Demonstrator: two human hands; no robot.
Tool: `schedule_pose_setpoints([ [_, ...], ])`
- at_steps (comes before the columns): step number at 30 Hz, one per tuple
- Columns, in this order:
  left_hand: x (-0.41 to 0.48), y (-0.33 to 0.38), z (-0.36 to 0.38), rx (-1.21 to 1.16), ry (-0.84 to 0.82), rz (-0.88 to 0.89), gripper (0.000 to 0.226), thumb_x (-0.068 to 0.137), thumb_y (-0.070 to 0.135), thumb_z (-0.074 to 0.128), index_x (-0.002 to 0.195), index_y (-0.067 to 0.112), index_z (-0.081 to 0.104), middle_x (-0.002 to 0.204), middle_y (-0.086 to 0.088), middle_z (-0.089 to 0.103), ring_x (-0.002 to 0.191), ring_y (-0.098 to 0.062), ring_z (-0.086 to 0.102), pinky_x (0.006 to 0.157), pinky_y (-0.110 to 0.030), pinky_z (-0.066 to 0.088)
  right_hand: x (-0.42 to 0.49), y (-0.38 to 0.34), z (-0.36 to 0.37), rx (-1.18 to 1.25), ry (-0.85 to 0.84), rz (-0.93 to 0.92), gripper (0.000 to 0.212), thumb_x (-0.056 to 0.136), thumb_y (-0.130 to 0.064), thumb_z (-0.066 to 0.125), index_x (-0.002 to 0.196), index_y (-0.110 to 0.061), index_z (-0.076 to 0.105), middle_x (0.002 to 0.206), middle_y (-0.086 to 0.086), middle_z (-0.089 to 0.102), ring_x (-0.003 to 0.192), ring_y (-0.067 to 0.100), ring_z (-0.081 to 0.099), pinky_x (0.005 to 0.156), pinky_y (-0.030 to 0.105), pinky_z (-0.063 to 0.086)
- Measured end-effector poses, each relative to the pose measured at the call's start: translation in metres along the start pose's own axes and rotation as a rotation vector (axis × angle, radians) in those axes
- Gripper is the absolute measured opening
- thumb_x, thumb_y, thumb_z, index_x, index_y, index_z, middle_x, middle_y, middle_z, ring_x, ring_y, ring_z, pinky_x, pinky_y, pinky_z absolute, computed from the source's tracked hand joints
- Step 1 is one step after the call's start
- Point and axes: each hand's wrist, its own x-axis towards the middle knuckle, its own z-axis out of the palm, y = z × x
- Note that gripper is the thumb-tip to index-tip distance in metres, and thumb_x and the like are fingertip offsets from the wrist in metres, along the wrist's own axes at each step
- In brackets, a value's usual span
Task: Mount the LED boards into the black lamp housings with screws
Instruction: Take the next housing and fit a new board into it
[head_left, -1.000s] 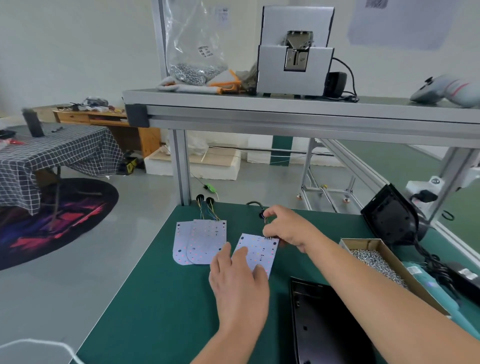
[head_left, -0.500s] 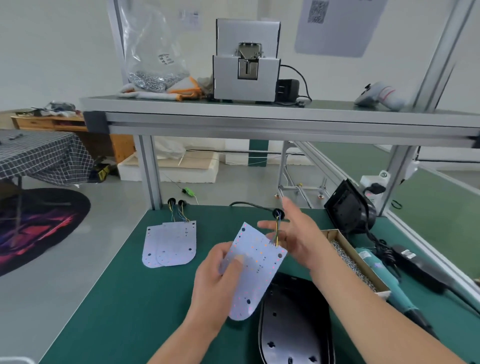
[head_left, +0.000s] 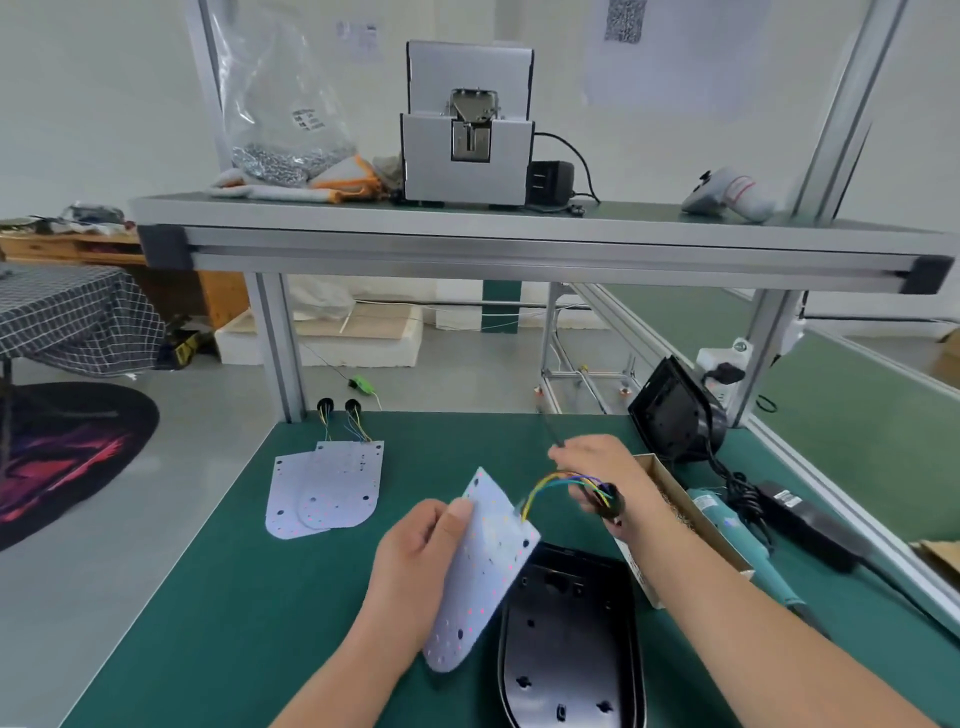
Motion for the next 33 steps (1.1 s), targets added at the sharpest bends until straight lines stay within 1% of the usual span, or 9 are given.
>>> schedule_pose_setpoints([
  [2,0.005,-0.002,0.0,0.002,0.01,-0.057,0.051,0.101,0.048,0.064,0.061,0.027,0.04,0.059,0.014,0.032,0.056,-0.011,0.028,0.048,-0.018,0.028,-0.014,0.007,0.003,-0.159,-0.083,-0.026,0.028,0.091,0.007,0.053,0.069,-0.01,0.052,0.051,0.001,0.046,0.036,0.009,0.037,0.039,0.017,0.027],
  [4,0.007,-0.004,0.002,0.024,-0.001,-0.106,0.051,0.102,0.047,0.065,0.065,0.024,0.038,0.057,0.016,0.032,0.054,-0.01,0.028,0.047,-0.018,0.026,-0.026,0.013,0.005,-0.109,-0.176,-0.002,0.026,0.095,0.006,0.048,0.076,-0.012,0.051,0.051,-0.003,0.05,0.037,0.007,0.044,0.038,0.015,0.032],
  [8,0.009,-0.003,-0.002,-0.035,-0.044,-0.162,0.05,0.104,0.045,0.063,0.069,0.021,0.037,0.061,0.013,0.029,0.059,-0.014,0.025,0.057,-0.031,0.024,-0.034,0.013,0.003,-0.196,-0.214,-0.116,0.011,0.092,0.003,0.067,0.096,0.002,0.056,0.062,0.007,0.062,0.045,0.018,0.054,0.043,0.026,0.04],
  [11,0.006,0.003,-0.004,-0.15,-0.106,-0.192,0.05,0.103,0.046,0.066,0.071,0.019,0.037,0.073,0.0,0.03,0.071,-0.022,0.024,0.066,-0.037,0.021,-0.039,0.009,0.005,-0.232,-0.249,-0.234,0.023,0.086,-0.004,0.078,0.079,-0.005,0.056,0.063,-0.002,0.053,0.057,0.015,0.044,0.055,0.028,0.037],
  [14,0.002,0.008,-0.005,-0.26,-0.171,-0.221,0.052,0.093,0.055,0.073,0.072,0.019,0.041,0.082,-0.007,0.031,0.079,-0.03,0.024,0.072,-0.042,0.021,-0.045,0.003,0.013,-0.142,-0.255,-0.223,0.007,0.075,-0.008,0.058,0.07,-0.007,0.052,0.067,0.006,0.048,0.063,0.017,0.044,0.055,0.025,0.041],
  [18,0.003,0.007,-0.008,-0.326,-0.194,-0.24,0.052,0.083,0.058,0.075,0.074,0.016,0.046,0.078,-0.006,0.037,0.076,-0.026,0.03,0.074,-0.04,0.024,-0.044,-0.004,0.033,0.081,-0.249,-0.061,0.041,0.088,0.006,0.04,0.059,-0.021,0.047,0.06,0.0,0.041,0.053,0.013,0.037,0.054,0.023,0.039],
  [22,0.007,0.003,-0.012,-0.402,-0.211,-0.283,0.047,0.082,0.053,0.078,0.076,0.013,0.053,0.079,-0.01,0.054,0.071,-0.023,0.047,0.068,-0.035,0.039,-0.046,-0.012,0.049,0.239,-0.273,-0.016,0.008,0.08,-0.005,0.05,0.073,-0.009,0.052,0.064,0.005,0.041,0.055,0.015,0.036,0.049,0.022,0.033],
  [29,0.009,0.004,-0.018,-0.395,-0.302,-0.266,0.048,0.084,0.048,0.079,0.085,0.006,0.056,0.079,-0.012,0.053,0.069,-0.024,0.046,0.063,-0.034,0.038,-0.045,-0.004,0.05,0.209,-0.318,-0.009,0.013,0.089,-0.003,0.058,0.092,-0.005,0.071,0.08,0.014,0.058,0.065,0.021,0.053,0.056,0.024,0.041],
  [33,0.008,0.004,-0.019,-0.324,-0.306,-0.247,0.048,0.083,0.05,0.078,0.085,0.007,0.058,0.08,-0.012,0.052,0.072,-0.024,0.044,0.061,-0.032,0.039,-0.03,-0.008,0.039,0.419,-0.12,0.013,0.014,0.097,-0.003,0.062,0.083,-0.002,0.062,0.077,0.017,0.069,0.047,0.016,0.046,0.042,0.02,0.032],
])
